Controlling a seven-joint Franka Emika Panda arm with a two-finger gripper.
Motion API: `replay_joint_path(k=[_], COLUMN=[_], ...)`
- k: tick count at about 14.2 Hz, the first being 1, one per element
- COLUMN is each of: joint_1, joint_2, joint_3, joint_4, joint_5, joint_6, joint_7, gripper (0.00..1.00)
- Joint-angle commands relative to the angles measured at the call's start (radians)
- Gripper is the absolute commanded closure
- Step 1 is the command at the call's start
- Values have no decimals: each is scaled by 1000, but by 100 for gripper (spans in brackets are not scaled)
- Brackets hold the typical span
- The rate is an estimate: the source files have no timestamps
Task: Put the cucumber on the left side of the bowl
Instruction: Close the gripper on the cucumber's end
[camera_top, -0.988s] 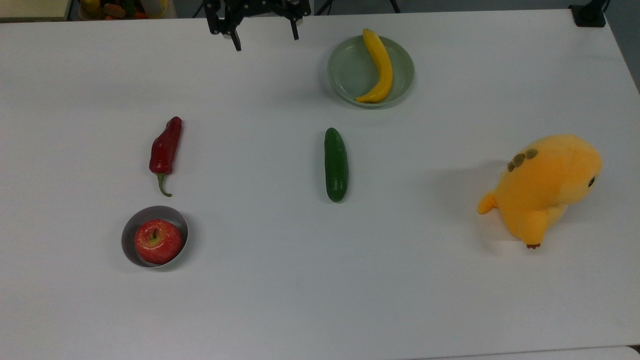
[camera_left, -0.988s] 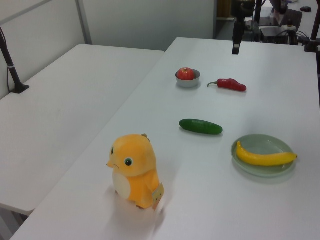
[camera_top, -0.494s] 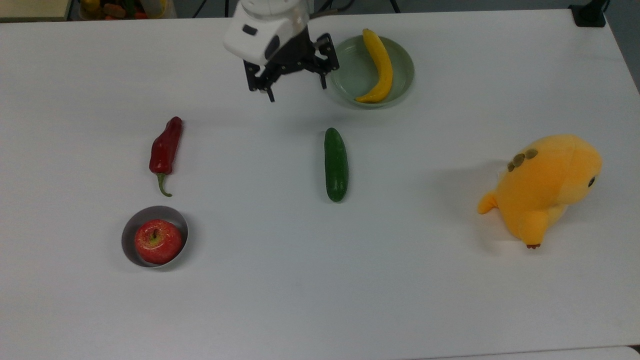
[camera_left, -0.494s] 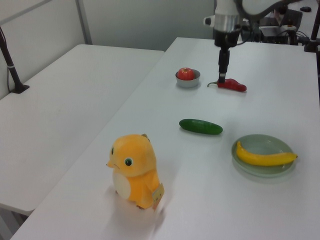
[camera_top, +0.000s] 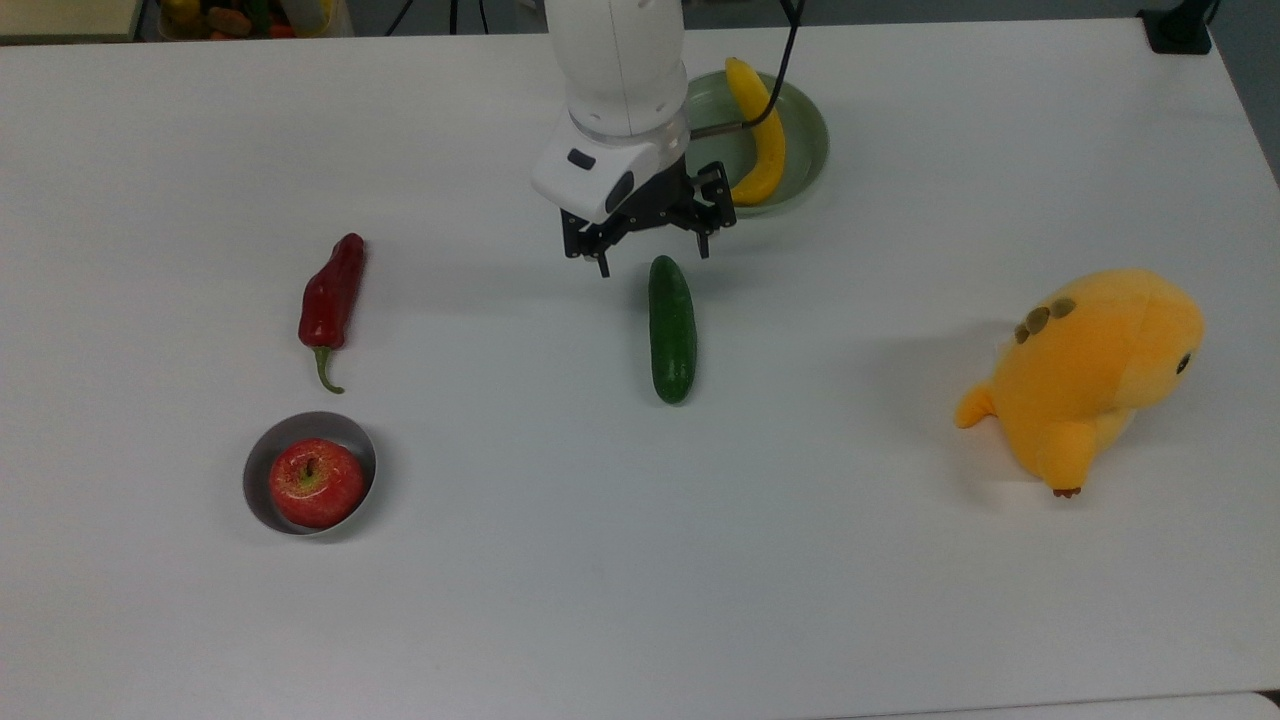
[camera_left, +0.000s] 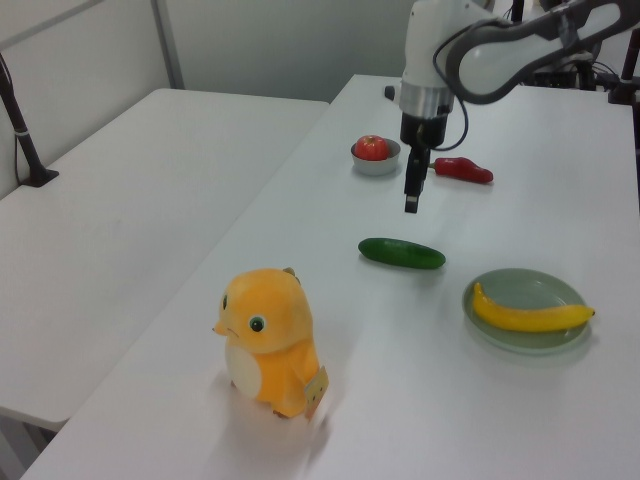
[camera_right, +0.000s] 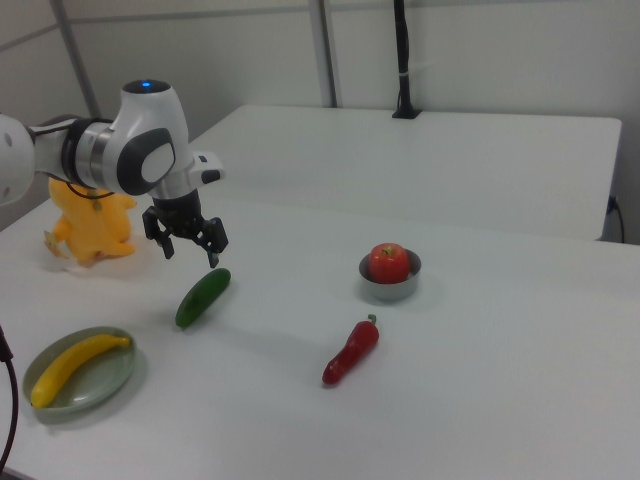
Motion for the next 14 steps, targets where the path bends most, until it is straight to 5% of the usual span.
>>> replay_joint_path(k=[1,6,11,14], joint_1=[23,44,48,48], joint_2=[49,137,170,171], joint_3=[10,10,12,25], joint_4=[-2,-4,-5,-13], joint_5=[-33,-129,-142,-162], joint_6=[99,219,236,231], joint_7=[94,186,211,211], gripper=[0,0,0,19])
